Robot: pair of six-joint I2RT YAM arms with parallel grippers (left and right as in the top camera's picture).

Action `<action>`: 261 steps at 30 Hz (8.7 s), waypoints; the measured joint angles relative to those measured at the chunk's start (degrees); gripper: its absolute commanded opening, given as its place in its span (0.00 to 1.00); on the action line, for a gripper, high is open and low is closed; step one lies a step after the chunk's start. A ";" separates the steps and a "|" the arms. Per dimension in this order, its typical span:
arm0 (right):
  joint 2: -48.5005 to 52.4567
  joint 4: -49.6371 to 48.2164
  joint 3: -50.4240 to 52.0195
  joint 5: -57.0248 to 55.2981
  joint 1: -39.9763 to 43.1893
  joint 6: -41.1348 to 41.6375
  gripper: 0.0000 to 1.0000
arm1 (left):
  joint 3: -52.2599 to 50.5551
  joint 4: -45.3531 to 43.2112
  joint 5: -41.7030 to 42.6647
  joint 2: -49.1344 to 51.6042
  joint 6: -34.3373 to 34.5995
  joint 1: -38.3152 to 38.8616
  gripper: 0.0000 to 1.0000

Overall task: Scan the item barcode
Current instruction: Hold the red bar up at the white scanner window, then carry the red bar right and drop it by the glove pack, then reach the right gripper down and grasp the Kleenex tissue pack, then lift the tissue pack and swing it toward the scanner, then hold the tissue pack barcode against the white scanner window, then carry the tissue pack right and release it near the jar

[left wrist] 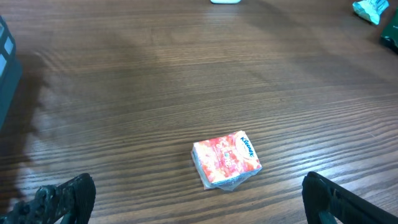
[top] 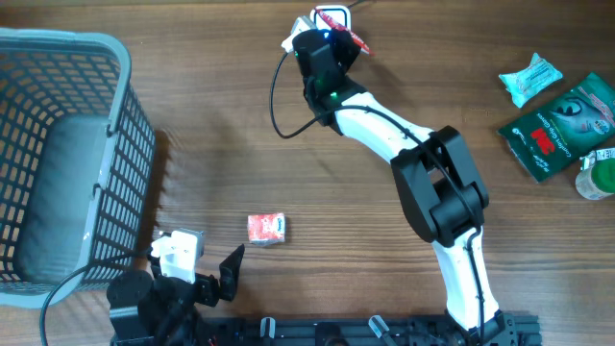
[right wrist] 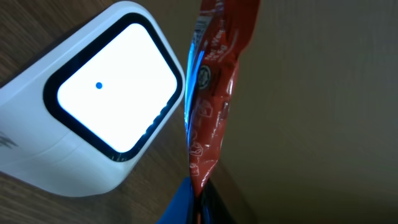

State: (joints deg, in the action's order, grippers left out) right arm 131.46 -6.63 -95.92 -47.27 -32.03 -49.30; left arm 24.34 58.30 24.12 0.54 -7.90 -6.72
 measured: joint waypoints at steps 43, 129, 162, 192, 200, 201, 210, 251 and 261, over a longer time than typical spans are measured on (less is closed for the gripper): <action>-26.34 77.90 3.19 85.46 28.28 62.73 1.00 | 0.00 0.02 0.00 -0.02 0.00 0.00 1.00; -71.95 34.75 38.42 100.85 -10.95 -16.57 0.04 | 0.00 0.00 0.00 -0.02 0.00 0.00 1.00; -46.01 10.97 38.62 81.20 6.34 138.07 0.04 | 0.00 0.00 0.00 0.00 0.00 0.00 1.00; 4.13 -20.13 4.26 87.69 18.86 167.56 0.05 | -0.02 0.02 0.00 0.02 0.00 0.00 1.00; 4.22 -17.59 3.89 85.68 18.97 153.41 0.05 | -0.02 0.02 0.00 0.02 0.00 0.00 1.00; 3.96 -13.16 3.82 85.26 19.12 149.06 0.05 | -0.02 0.00 0.00 0.02 0.00 0.00 1.00; -20.92 32.48 3.13 79.54 28.11 123.69 0.04 | -0.02 -0.07 0.00 0.00 0.00 0.00 1.00; -24.39 74.73 13.07 30.60 61.35 119.03 0.86 | -0.02 0.02 0.00 -0.02 0.00 0.00 1.00; -62.90 64.41 9.55 60.52 54.51 84.41 1.00 | -0.02 0.02 0.00 -0.02 0.00 0.00 1.00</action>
State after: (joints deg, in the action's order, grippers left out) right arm 68.55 57.78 -86.37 13.26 22.48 35.11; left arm 24.32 58.33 24.12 0.51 -7.90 -6.72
